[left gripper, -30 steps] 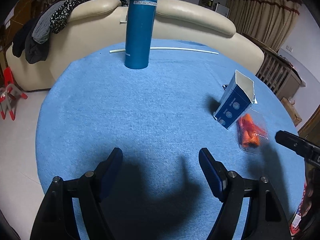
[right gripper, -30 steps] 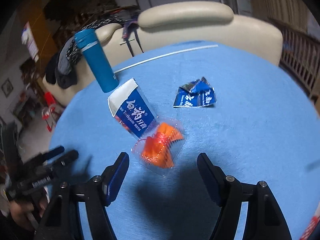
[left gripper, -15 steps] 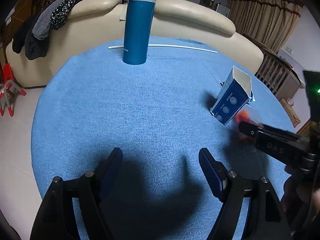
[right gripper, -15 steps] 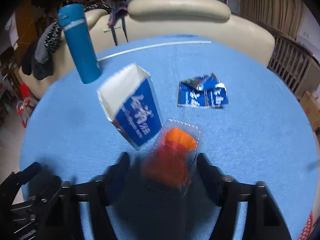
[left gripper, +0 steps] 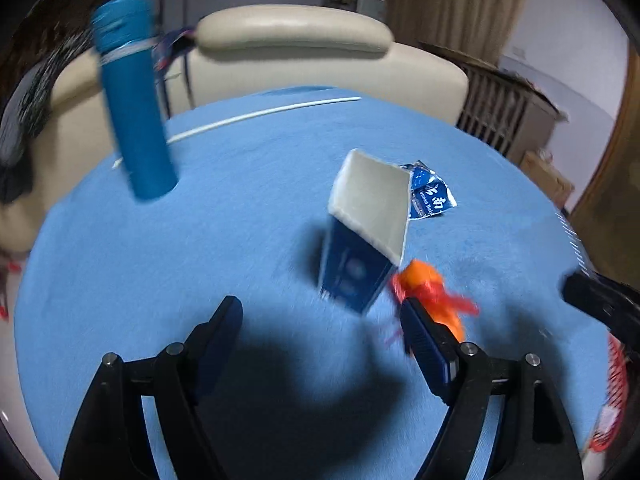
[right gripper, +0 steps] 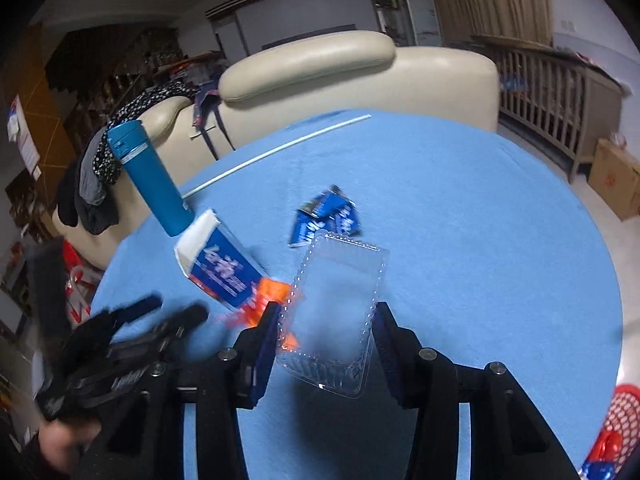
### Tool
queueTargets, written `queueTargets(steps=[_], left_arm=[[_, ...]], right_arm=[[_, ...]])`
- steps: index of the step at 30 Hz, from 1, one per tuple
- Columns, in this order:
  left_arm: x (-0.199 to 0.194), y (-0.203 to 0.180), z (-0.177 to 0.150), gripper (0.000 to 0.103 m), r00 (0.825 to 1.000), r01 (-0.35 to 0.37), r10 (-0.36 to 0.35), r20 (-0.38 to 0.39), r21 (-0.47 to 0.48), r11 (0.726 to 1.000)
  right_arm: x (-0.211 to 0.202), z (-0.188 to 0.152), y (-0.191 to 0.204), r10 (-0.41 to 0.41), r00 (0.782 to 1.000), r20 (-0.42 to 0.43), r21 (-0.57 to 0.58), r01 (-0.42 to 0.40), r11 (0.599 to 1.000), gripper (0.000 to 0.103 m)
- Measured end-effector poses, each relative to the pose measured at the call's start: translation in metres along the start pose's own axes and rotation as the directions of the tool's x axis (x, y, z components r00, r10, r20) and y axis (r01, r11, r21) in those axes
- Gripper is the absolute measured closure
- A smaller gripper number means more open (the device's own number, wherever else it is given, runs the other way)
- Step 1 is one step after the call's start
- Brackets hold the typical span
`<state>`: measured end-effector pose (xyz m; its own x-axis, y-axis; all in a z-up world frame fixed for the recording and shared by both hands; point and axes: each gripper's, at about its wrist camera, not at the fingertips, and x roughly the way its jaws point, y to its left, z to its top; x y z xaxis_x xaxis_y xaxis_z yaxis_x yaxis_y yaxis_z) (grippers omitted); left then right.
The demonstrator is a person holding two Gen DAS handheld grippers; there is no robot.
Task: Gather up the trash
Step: 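Grasp the blue-and-white milk carton with the left tool, then carry the clear container and milk carton to the wastebasket with both tools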
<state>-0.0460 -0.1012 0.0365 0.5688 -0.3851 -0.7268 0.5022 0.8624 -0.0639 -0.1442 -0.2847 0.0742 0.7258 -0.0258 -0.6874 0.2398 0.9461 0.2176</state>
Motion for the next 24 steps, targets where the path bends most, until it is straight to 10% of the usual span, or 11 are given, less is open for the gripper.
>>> queueTargets(steps=[10,13,24], left_arm=[[0.030,-0.004,0.019,0.021,1.000,0.003,-0.003,0.008,0.004,1.000],[0.033,-0.001,0.020,0.073,0.998,0.062,-0.062,0.007,-0.013,0.998],[0.004,0.016,-0.001,0.073,0.995,-0.094,0.093,-0.022,-0.050,0.994]], right_arm=[[0.001,-0.017,-0.023,0.025,0.999,-0.031,0.045,-0.024,0.999,0.054],[0.002,-0.017,-0.023,0.033,0.999,-0.033,0.044,-0.032,0.999,0.054],[0.000,-0.023,-0.017,0.035,0.999,-0.032,0.045,-0.034,0.998,0.054]])
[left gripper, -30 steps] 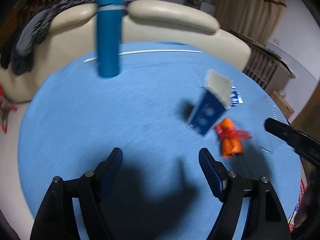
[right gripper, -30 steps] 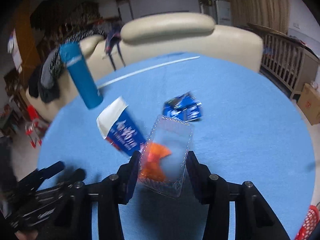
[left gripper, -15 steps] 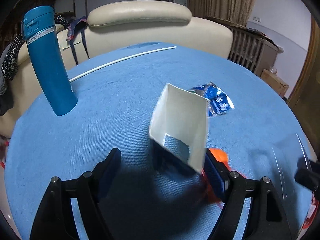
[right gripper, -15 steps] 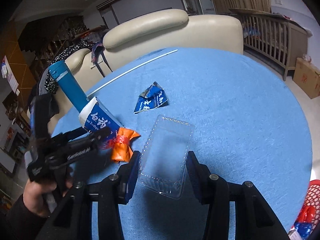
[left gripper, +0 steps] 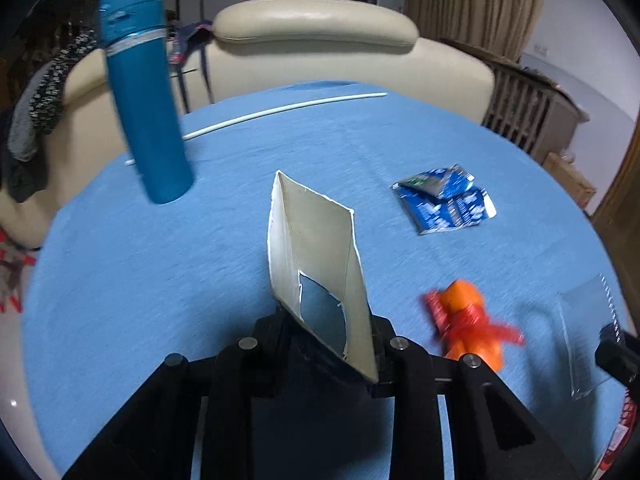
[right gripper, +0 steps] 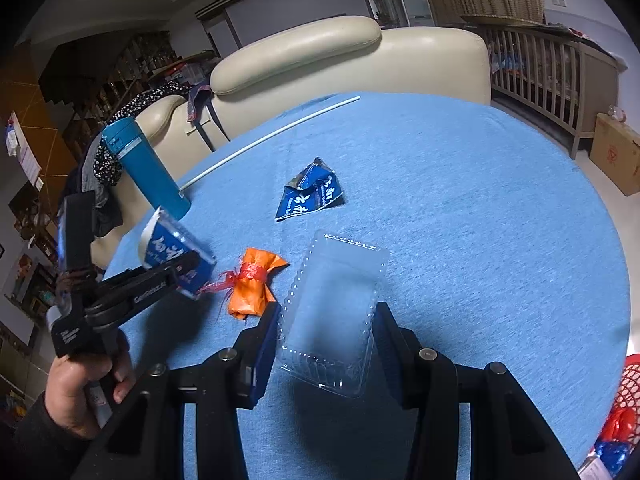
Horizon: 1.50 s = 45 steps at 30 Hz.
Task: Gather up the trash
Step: 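Carry the clear container and milk carton to the wastebasket with both tools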
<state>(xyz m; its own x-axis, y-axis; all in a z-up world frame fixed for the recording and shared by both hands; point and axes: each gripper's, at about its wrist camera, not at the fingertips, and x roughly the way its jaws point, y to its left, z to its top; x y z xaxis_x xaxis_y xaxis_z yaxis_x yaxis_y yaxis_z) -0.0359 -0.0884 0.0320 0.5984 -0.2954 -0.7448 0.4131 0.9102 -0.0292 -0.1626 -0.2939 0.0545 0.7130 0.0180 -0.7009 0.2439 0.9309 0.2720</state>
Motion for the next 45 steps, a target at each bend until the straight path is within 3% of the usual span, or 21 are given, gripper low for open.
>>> queueTargets(steps=[7,23,34,45], left_arm=[[-0.030,0.005,-0.017,0.073,0.998,-0.064,0.064,0.012,-0.001,0.998],[-0.091,-0.014,-0.029,0.073,0.993,-0.075,0.074,0.091,0.004,0.997],[-0.113,-0.054,-0.044,0.073,0.995,-0.026,0.022,0.099,0.046,0.999],[-0.123,-0.113,-0.072,0.073,0.996,0.066,-0.074,0.056,0.131,0.989]], right_arm=[[-0.004,-0.007,0.011,0.002,1.000,0.009,-0.017,-0.002,1.000,0.054],[-0.054,-0.015,0.011,0.012,0.995,0.102,-0.002,-0.012,1.000,0.054],[-0.091,-0.022,-0.005,0.001,0.986,0.166,0.029,-0.006,1.000,0.054],[-0.125,-0.043,-0.052,-0.046,0.978,0.204,0.108,0.025,0.994,0.054]])
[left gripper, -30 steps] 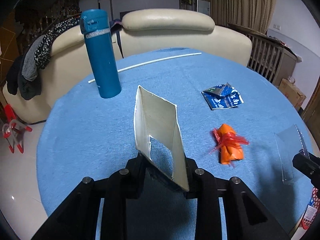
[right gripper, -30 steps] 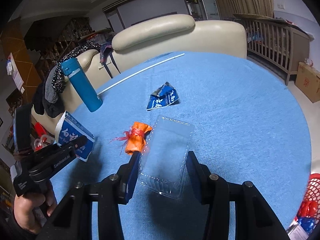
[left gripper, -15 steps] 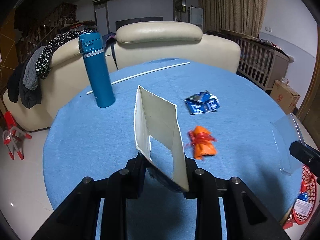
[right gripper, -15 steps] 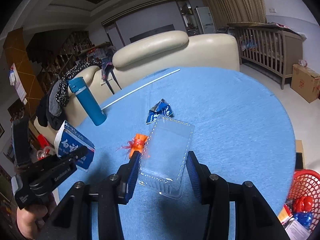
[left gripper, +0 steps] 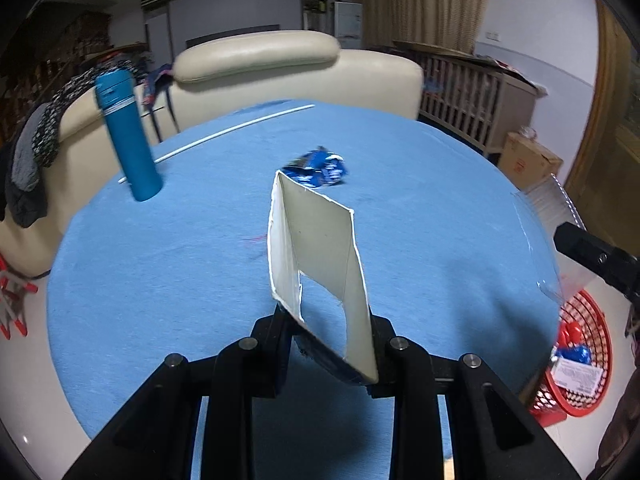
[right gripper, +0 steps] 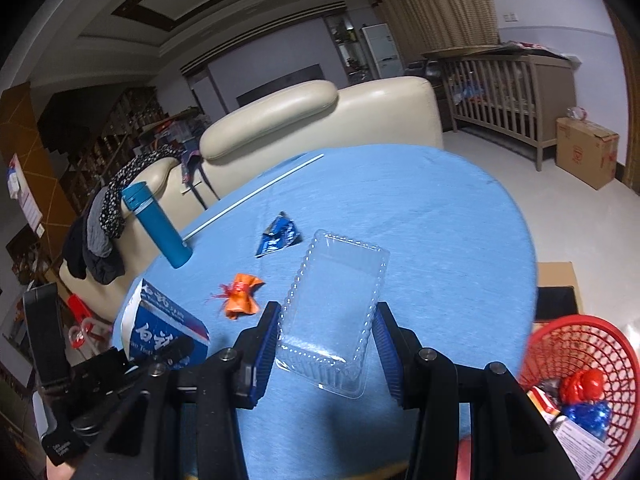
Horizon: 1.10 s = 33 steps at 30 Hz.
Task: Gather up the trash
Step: 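Carry the clear container and milk carton to the wastebasket with both tools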
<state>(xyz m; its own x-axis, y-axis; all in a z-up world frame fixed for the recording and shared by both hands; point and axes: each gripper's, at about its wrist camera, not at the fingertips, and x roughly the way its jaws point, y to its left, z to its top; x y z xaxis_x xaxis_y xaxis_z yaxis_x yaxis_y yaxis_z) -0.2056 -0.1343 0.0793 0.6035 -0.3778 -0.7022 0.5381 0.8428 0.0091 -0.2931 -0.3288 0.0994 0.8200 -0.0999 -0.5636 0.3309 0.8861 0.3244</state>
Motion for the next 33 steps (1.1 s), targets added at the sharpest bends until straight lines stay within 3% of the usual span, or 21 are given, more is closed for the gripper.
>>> queueTargets(steps=[13,33], left_arm=[[-0.010,-0.065,0.008,0.073,0.998,0.054,-0.055,0.006,0.128,0.990],[-0.016,-0.164,0.012,0.073,0.984,0.173,-0.176,-0.018,0.309,0.935]], right_arm=[[-0.050,-0.008,-0.067,-0.081,0.995,0.058,0.077,0.077,0.994,0.054],[-0.096,-0.024,-0.149,-0.208,0.975,0.075,0.197,0.190,0.962,0.054]])
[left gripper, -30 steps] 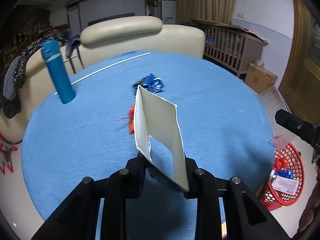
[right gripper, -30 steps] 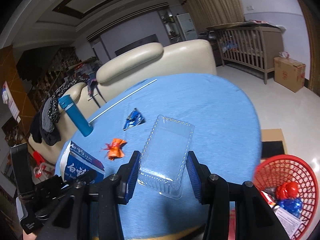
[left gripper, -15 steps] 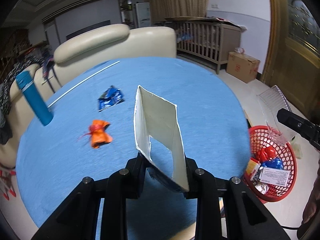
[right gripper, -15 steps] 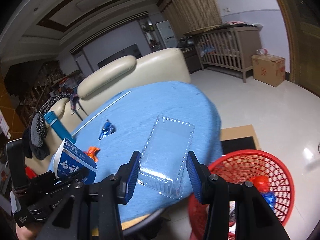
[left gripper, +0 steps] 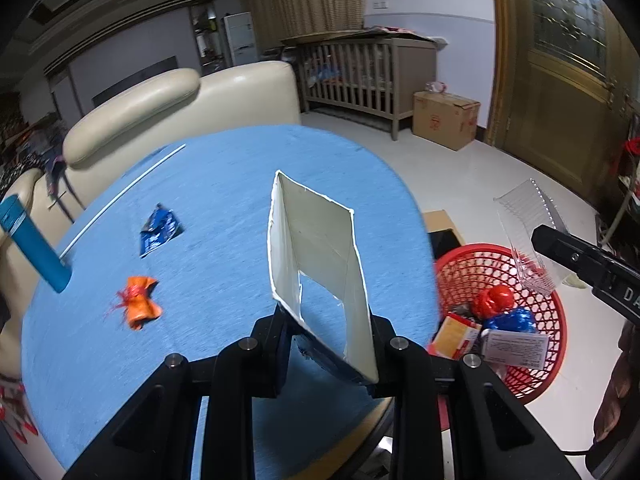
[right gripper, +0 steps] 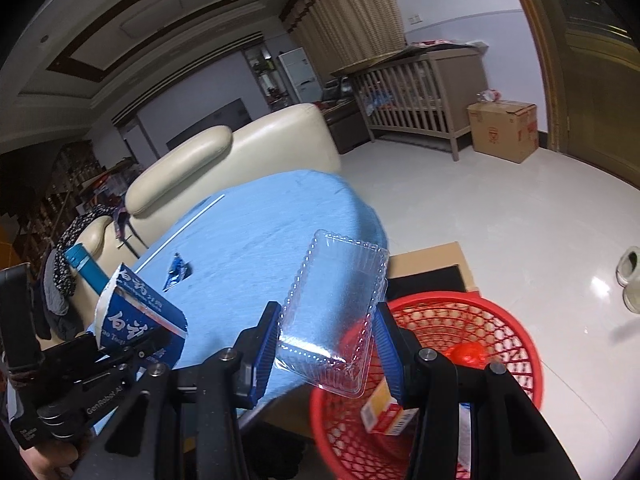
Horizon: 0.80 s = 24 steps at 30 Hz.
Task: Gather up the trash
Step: 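Carry the clear container and milk carton to the wastebasket with both tools, then open the right tool to drop the clear container into the wastebasket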
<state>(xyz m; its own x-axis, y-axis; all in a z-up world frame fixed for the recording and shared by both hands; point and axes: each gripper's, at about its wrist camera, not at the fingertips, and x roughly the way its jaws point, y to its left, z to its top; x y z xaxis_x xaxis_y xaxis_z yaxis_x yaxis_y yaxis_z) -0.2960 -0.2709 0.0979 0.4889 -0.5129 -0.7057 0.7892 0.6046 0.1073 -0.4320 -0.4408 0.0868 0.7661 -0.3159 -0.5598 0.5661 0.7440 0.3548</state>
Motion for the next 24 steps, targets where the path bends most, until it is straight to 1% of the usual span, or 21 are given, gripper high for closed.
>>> queueTargets(steps=[5,9,12,18,24], left_arm=[[0.003,-0.019,0.006,0.073,0.999,0.034,-0.033,-0.005,0.028,0.999],[0.007,-0.035,0.011,0.073,0.998,0.062,-0.061,-0.010,0.049,0.997],[0.011,-0.054,0.016,0.073,0.996,0.085,-0.085,-0.013,0.083,0.993],[0.021,-0.086,0.019,0.073,0.991,0.135,-0.131,-0.043,0.122,0.983],[0.031,-0.103,0.019,0.073,0.986,0.161,-0.153,-0.069,0.140,0.977]], right_arm=[[-0.003,-0.002,-0.026,-0.044,0.999,-0.008,0.035,0.045,0.998,0.054],[-0.002,-0.007,-0.049,-0.078,0.996,-0.031,0.059,0.080,0.995,0.054],[0.000,-0.014,-0.066,-0.099,0.993,-0.058,0.073,0.104,0.992,0.054],[0.004,-0.022,-0.089,-0.120,0.988,-0.097,0.095,0.129,0.987,0.053],[0.013,-0.032,-0.102,-0.132,0.981,-0.141,0.111,0.148,0.983,0.052]])
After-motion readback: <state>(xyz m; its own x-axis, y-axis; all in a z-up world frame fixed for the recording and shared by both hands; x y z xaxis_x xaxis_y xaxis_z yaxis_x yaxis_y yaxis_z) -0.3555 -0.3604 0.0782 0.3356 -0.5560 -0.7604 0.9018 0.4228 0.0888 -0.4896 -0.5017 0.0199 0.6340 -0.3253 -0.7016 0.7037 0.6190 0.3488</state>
